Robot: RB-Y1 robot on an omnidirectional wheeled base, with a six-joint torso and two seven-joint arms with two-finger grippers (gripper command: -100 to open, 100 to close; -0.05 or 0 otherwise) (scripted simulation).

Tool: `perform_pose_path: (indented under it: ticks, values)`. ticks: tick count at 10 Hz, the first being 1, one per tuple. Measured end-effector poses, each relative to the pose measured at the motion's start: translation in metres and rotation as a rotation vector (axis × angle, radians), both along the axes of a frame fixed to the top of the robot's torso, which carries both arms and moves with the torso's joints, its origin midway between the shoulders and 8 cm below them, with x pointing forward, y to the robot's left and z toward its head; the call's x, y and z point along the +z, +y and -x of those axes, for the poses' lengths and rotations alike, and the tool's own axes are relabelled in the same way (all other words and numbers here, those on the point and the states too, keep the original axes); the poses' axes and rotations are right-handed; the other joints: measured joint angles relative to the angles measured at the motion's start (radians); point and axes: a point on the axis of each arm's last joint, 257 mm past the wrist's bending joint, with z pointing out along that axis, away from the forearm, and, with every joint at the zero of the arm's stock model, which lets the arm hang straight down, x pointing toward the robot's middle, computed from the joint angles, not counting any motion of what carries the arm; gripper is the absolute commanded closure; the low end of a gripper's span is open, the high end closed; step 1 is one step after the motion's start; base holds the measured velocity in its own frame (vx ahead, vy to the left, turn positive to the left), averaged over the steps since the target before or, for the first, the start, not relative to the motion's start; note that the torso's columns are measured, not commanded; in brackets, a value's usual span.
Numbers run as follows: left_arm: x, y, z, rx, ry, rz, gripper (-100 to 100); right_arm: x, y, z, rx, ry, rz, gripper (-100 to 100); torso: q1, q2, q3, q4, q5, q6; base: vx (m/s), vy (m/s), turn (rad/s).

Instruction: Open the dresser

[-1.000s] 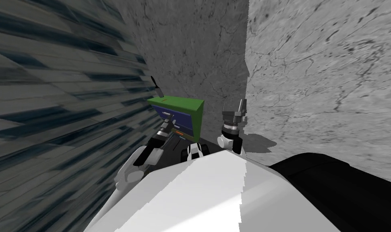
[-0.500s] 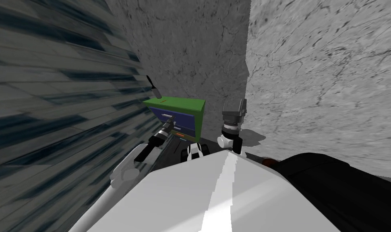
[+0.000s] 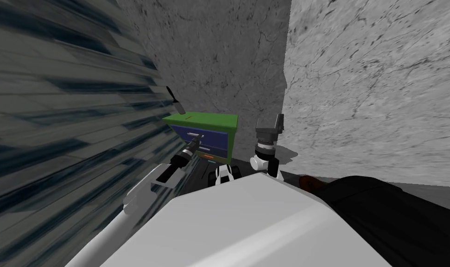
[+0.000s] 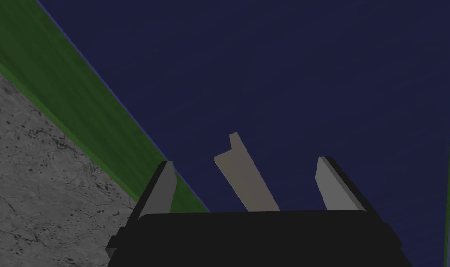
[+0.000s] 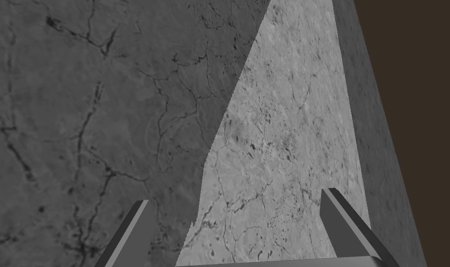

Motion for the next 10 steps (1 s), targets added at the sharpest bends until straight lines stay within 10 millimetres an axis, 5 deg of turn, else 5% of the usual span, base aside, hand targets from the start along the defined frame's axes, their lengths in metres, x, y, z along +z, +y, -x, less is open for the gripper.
perform_pose_path:
  ticks: [7, 8, 10]
  values:
    - [0.002, 0.052, -0.036, 0.126, 0.002, 0.0, -100, 0.0, 0.0, 0.0, 0.0, 0.0, 0.0, 0, 0.001, -0.001, -0.001, 0.0, 0.0, 0.0, -0.057, -0.004, -0.2]
    - [0.002, 0.053, -0.037, 0.129, 0.003, 0.001, 100, 0.0, 0.0, 0.0, 0.0, 0.0, 0.0, 0, 0.002, -0.002, -0.001, -0.001, 0.0, -0.001, 0.021, 0.007, 0.208]
    - [0.005, 0.039, -0.029, 0.096, -0.005, 0.002, 100, 0.0, 0.0, 0.0, 0.0, 0.0, 0.0, 0, 0.003, -0.007, -0.004, -0.004, 0.002, -0.001, 0.068, -0.001, 0.298]
